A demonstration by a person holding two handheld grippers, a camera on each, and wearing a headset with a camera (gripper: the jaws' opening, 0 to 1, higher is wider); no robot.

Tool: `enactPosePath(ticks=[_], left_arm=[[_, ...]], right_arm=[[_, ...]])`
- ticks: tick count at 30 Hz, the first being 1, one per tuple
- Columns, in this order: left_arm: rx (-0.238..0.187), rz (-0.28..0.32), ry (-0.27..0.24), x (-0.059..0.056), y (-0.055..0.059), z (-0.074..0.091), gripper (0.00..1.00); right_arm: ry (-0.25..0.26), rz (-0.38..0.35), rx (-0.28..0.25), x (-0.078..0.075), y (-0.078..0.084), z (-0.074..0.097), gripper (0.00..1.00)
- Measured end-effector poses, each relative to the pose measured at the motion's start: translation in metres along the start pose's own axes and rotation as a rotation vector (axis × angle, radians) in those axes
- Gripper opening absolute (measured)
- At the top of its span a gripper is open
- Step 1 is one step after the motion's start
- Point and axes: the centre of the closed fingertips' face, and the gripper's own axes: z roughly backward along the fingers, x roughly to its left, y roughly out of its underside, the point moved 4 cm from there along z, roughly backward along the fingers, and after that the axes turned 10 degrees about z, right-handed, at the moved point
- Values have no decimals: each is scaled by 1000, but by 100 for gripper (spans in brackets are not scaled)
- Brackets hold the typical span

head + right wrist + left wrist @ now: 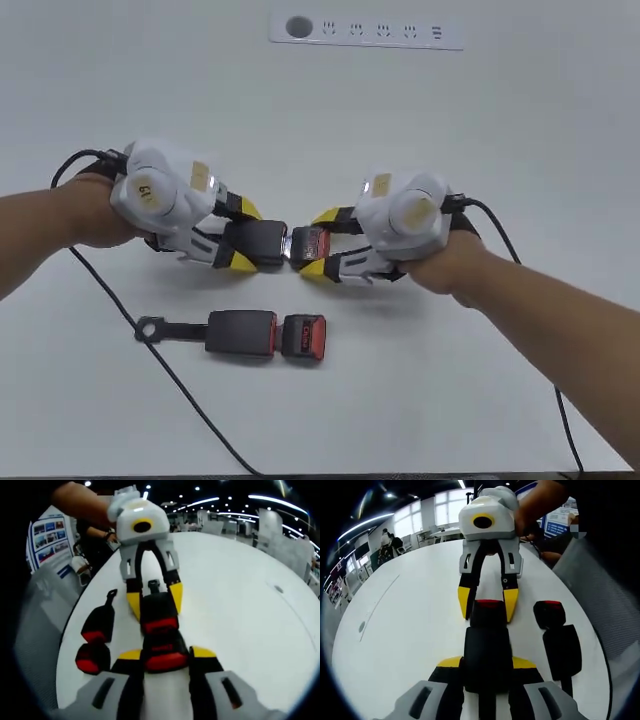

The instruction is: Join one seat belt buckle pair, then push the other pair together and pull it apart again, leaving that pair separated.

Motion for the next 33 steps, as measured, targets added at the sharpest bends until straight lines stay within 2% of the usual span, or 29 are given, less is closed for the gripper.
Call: enactPosePath(ticks=[11,29,33], left_arm=[[3,4,0,-1,0,0,35],[-1,16,10,-1,0,2,35],[-14,23,10,-1,2,3,35]], right_arm=[[5,29,45,2,0,-1,34],[3,36,16,1,1,0,35],[2,36,13,0,2,1,35]])
